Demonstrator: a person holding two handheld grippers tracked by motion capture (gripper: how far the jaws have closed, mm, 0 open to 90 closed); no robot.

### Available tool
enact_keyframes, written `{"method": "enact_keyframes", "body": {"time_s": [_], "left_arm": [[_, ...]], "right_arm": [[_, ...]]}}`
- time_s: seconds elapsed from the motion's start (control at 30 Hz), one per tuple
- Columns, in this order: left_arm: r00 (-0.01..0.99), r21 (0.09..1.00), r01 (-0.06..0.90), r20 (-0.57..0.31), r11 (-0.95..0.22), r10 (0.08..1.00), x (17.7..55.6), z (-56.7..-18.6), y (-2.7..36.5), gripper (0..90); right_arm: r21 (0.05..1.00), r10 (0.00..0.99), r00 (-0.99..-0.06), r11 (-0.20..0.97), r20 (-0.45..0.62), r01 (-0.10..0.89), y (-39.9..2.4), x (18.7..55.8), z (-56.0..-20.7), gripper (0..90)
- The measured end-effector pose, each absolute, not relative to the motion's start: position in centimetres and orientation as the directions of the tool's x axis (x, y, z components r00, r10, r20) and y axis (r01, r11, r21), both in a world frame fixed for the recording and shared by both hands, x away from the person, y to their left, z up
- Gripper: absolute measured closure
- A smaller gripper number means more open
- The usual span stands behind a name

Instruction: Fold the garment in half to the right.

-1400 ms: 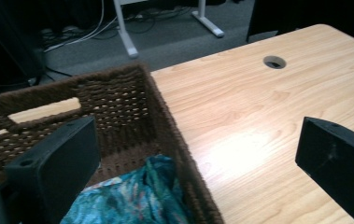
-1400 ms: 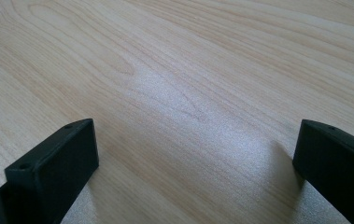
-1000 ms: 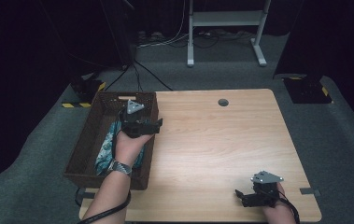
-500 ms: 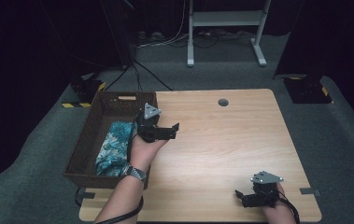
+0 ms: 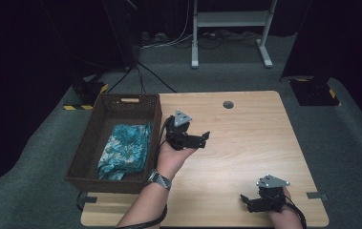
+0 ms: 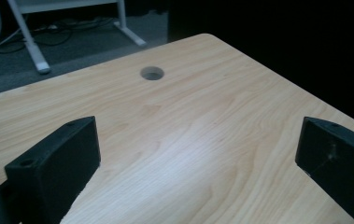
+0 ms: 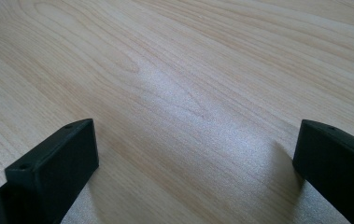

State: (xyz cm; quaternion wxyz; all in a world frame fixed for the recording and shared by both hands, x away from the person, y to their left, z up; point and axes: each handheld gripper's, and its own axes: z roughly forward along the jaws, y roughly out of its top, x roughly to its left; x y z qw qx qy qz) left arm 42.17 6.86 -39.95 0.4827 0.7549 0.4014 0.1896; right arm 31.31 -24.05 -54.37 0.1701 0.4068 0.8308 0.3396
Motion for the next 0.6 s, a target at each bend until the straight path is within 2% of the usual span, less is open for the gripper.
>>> {"method": "enact_keyframes", "body": {"time_s": [0.27, 0.6], "left_arm": [[0.673, 0.873, 0.417, -0.11, -0.253, 0.731, 41.7, -41.9, 3.6, 0.1], [0.695, 0.839, 0.455, -0.126, -0.297, 0.708, 41.5, -45.4, 1.5, 0.1]], "right_arm": [[0.703, 0.79, -0.613, 0.44, -0.009, 0.558, -24.1, 31.3, -54.4, 0.0], [0.703, 0.79, -0.614, 0.44, -0.006, 0.559, -24.1, 31.3, -54.4, 0.0]]}}
